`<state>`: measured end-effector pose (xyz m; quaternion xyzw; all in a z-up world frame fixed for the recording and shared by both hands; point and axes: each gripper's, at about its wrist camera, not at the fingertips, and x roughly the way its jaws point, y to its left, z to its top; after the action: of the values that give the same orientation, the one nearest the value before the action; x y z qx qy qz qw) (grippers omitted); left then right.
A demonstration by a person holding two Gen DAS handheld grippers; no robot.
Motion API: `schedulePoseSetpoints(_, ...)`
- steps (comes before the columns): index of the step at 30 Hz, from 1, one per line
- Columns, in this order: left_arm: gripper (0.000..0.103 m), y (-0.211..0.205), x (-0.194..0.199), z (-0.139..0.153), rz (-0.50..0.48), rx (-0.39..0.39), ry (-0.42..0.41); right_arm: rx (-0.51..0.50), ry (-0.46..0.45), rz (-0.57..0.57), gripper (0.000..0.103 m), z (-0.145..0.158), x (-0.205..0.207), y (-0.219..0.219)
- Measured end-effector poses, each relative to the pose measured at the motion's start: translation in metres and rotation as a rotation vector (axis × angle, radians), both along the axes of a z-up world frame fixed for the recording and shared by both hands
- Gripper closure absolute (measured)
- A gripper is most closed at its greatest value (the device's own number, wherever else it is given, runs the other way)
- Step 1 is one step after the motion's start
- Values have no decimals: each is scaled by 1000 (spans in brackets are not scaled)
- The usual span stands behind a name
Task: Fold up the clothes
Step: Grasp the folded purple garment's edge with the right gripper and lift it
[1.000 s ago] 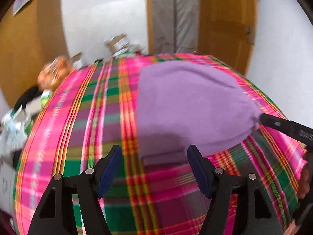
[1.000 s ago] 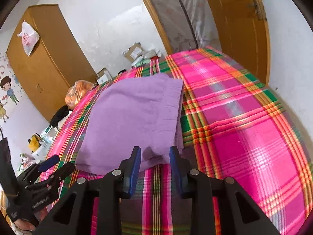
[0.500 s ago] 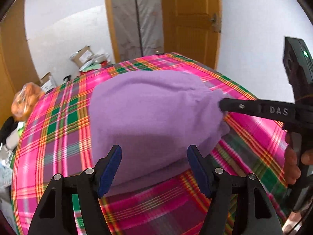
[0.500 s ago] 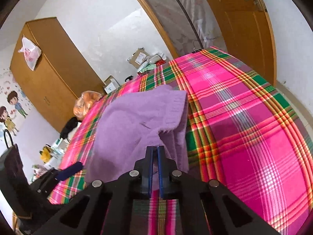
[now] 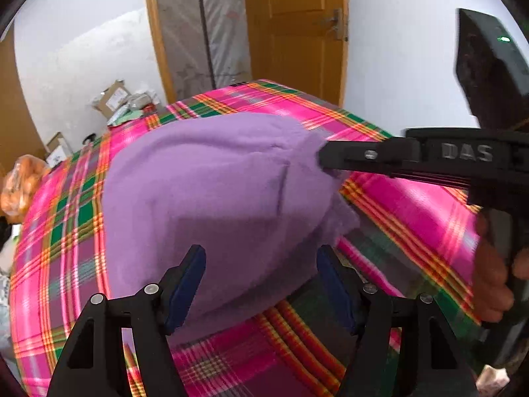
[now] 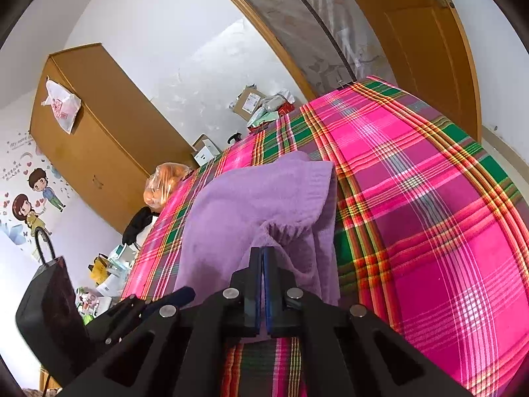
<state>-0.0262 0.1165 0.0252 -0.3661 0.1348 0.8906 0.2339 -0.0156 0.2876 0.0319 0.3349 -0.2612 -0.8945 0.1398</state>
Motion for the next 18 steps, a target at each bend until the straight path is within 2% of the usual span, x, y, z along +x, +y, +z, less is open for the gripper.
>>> schedulePoseSetpoints(3,31,0,-6,-2,32,1,-23,-16,-6,-1,102,-2,2,1)
schedulePoseSetpoints(12,31,20,-15,-12,14,-53,-10,-26,2,6,102,-2,3,0)
schedulePoseSetpoints(15,32,21,-19,-12,31,-41,-14,-18,1,9,102,-2,2,0)
schedulePoseSetpoints(16,36,22,-21,-11,41,-44,-14,-18,-1,11,102,-2,2,0)
schedulePoseSetpoints(18,54,23,-24,-9,44,-37,-16,-17,-3,15,102,-3,3,0)
